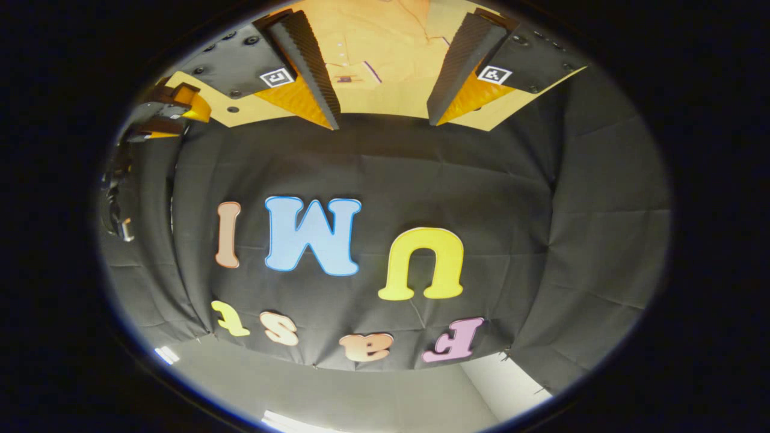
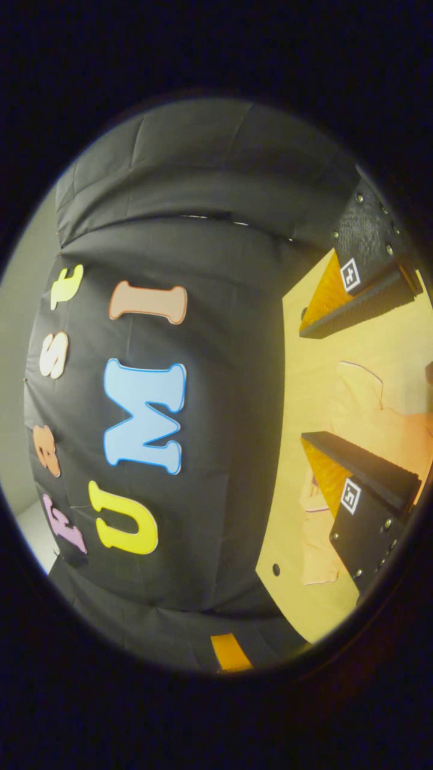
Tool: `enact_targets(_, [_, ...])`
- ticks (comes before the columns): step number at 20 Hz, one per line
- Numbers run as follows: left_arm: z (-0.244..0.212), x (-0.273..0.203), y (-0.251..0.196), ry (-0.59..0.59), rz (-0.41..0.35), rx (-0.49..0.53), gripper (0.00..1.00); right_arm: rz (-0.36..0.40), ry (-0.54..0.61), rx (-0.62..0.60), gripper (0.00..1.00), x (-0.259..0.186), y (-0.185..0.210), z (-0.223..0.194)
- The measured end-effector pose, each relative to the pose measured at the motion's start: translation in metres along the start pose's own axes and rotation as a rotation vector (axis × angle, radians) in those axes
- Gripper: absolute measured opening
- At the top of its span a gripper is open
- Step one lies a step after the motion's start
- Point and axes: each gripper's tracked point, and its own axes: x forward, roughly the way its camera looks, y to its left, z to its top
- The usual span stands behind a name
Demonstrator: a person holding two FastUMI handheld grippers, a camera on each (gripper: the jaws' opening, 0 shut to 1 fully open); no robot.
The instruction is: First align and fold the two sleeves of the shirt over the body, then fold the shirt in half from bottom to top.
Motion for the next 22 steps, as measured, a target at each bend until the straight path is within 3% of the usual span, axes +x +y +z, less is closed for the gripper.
enact_targets(13, [-0.041, 0.028, 0.002, 0.074, 0.007, -0.044, 0.94, -0.02, 0.417, 0.034, 0.97, 0.1, -0.015, -0.124])
enact_targets(22, [-0.053, 0.005, 0.019, 0.12, 0.069, -0.031, 0.94, -0.023, 0.62, 0.066, 0.95, 0.145, -0.022, -0.195])
